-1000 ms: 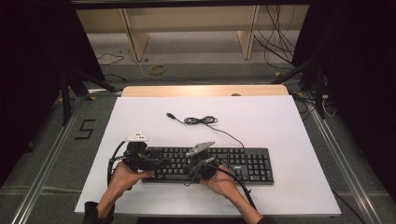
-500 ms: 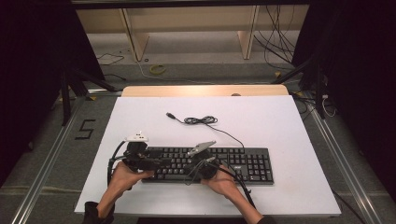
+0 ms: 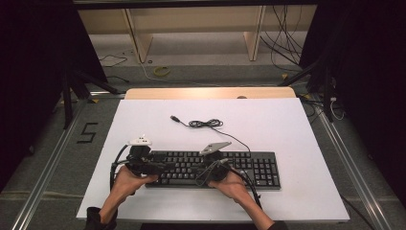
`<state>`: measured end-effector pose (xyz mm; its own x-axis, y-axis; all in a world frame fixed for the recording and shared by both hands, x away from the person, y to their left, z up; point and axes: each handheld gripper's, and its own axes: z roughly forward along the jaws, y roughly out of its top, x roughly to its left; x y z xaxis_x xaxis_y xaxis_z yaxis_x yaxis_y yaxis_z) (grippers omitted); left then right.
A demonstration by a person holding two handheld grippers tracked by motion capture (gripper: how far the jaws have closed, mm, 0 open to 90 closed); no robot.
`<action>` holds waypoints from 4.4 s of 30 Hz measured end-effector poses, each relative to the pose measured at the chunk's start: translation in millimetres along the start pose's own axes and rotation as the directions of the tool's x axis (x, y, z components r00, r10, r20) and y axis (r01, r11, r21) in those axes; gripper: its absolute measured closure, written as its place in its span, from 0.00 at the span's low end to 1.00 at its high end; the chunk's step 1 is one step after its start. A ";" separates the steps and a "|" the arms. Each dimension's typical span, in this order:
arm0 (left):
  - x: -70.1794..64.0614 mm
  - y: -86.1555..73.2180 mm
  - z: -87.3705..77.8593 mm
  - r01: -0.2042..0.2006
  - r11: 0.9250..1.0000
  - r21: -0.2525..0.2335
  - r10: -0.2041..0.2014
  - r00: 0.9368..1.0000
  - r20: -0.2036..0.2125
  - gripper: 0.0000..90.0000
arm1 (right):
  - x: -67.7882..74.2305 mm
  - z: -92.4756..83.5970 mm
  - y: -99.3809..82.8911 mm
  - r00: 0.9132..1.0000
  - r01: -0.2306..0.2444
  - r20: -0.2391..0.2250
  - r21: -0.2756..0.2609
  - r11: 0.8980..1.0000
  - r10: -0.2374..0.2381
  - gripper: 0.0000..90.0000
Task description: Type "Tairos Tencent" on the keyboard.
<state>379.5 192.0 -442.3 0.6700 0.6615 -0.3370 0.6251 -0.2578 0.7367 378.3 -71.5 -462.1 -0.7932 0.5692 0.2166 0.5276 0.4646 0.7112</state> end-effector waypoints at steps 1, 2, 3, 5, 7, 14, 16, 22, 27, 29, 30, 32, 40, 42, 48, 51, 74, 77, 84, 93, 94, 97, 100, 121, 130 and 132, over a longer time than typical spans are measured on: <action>0.1 0.1 -0.1 -0.001 1.000 -0.001 0.001 1.000 -0.001 0.37 | -0.7 -0.6 -0.2 1.000 0.000 0.001 -0.005 1.000 0.000 0.90; 0.1 0.2 -0.3 -0.002 1.000 -0.002 0.002 1.000 0.000 0.37 | -1.1 -1.1 -0.5 1.000 -0.004 0.001 -0.006 1.000 0.004 0.89; -0.1 0.3 -0.4 -0.002 1.000 -0.004 0.002 1.000 0.000 0.37 | -1.8 -1.5 -0.8 1.000 -0.007 0.000 -0.009 1.000 0.007 0.87; -0.2 0.4 -0.7 -0.004 1.000 -0.005 0.004 1.000 0.000 0.37 | -2.7 -3.1 -1.1 1.000 -0.012 0.000 -0.013 1.000 0.012 0.83; -0.1 0.4 -0.6 -0.004 1.000 -0.006 0.004 1.000 0.000 0.37 | -3.8 -5.5 -1.4 1.000 -0.016 -0.003 -0.023 1.000 0.016 0.81; 0.3 0.2 -0.7 -0.003 1.000 -0.011 0.003 1.000 0.002 0.37 | -7.9 -16.5 -2.4 1.000 -0.029 -0.007 -0.055 0.998 0.029 0.73; 0.5 0.5 -0.8 -0.007 1.000 -0.011 0.007 1.000 0.002 0.37 | -8.9 -19.7 -3.1 1.000 -0.031 -0.008 -0.062 0.998 0.030 0.70; -0.3 0.6 -0.2 -0.008 1.000 -0.010 0.008 1.000 0.006 0.37 | -9.4 -24.2 -6.7 0.999 -0.037 -0.006 -0.073 0.997 0.037 0.63; -0.5 1.2 -0.3 -0.015 1.000 -0.011 0.015 1.000 0.007 0.37 | -8.4 -30.1 -8.7 0.999 -0.038 -0.003 -0.091 0.995 0.038 0.59; -0.4 1.5 -0.1 -0.016 1.000 -0.012 0.016 1.000 0.007 0.37 | -8.4 -32.8 -9.6 0.999 -0.041 -0.002 -0.100 0.994 0.041 0.57; -0.5 1.6 0.0 -0.014 1.000 -0.015 0.014 1.000 0.007 0.37 | -8.6 -34.1 -10.1 0.999 -0.037 0.001 -0.106 0.994 0.038 0.57; -0.6 2.0 -0.1 -0.014 1.000 -0.017 0.014 1.000 0.008 0.37 | -8.3 -37.3 -11.2 0.999 -0.042 0.003 -0.114 0.993 0.042 0.55; -1.8 4.3 2.9 -0.026 1.000 -0.010 0.026 1.000 0.012 0.37 | -10.3 -49.1 -17.6 0.999 -0.046 0.018 -0.148 0.988 0.049 0.51; -1.9 4.9 4.0 -0.033 0.999 -0.005 0.033 0.999 0.012 0.37 | -10.9 -50.6 -19.1 0.998 -0.047 0.022 -0.149 0.988 0.051 0.49; -1.9 6.7 9.3 -0.040 0.999 0.009 0.040 0.999 0.011 0.37 | -10.8 -54.8 -23.7 0.998 -0.051 0.030 -0.156 0.986 0.056 0.46; -2.0 7.9 12.6 -0.046 0.999 0.020 0.045 0.999 0.009 0.38 | -10.9 -57.3 -25.4 0.998 -0.052 0.035 -0.165 0.985 0.058 0.44; -4.0 14.4 43.8 -0.106 0.987 0.125 0.113 0.992 -0.054 0.69 | -11.8 -72.2 -38.9 0.997 -0.054 0.048 -0.192 0.980 0.064 0.42; -4.4 14.7 46.6 -0.105 0.986 0.130 0.112 0.993 -0.048 0.72 | -11.6 -73.0 -40.5 0.997 -0.058 0.048 -0.190 0.980 0.069 0.42; -7.4 16.9 51.2 -0.125 0.981 0.145 0.131 0.991 -0.033 0.81 | -11.8 -74.3 -43.6 0.996 -0.062 0.051 -0.185 0.981 0.072 0.41; -10.2 18.1 60.2 -0.144 0.974 0.175 0.151 0.988 -0.031 0.93 | -10.6 -75.0 -46.2 0.996 -0.060 0.050 -0.185 0.981 0.070 0.38; -10.4 18.0 61.2 -0.141 0.974 0.177 0.150 0.988 -0.033 0.94 | -10.4 -75.0 -46.3 0.996 -0.061 0.049 -0.185 0.981 0.071 0.38; -9.9 17.8 62.7 -0.149 0.971 0.187 0.158 0.987 -0.033 0.96 | -10.0 -75.5 -46.7 0.996 -0.060 0.048 -0.188 0.980 0.070 0.38; -9.7 17.8 63.3 -0.145 0.972 0.186 0.154 0.987 -0.038 0.98 | -9.8 -76.3 -46.9 0.996 -0.062 0.046 -0.189 0.980 0.072 0.37; -4.6 15.6 67.1 -0.124 0.971 0.203 0.137 0.989 -0.047 0.99 | -9.6 -77.6 -49.3 0.996 -0.061 0.049 -0.188 0.980 0.072 0.35; -11.1 14.8 71.1 -0.147 0.963 0.225 0.169 0.982 -0.083 0.99 | -9.9 -77.7 -50.1 0.996 -0.066 0.053 -0.185 0.981 0.077 0.35; -9.9 14.5 70.7 -0.139 0.966 0.220 0.159 0.984 -0.078 0.99 | -9.6 -77.9 -50.1 0.996 -0.065 0.053 -0.187 0.980 0.076 0.35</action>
<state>410.3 131.9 -469.6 0.7277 0.6648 -0.1691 0.5987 -0.4952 0.6295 335.8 -153.0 -447.7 -0.7334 0.6380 0.2345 0.5121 0.2917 0.8079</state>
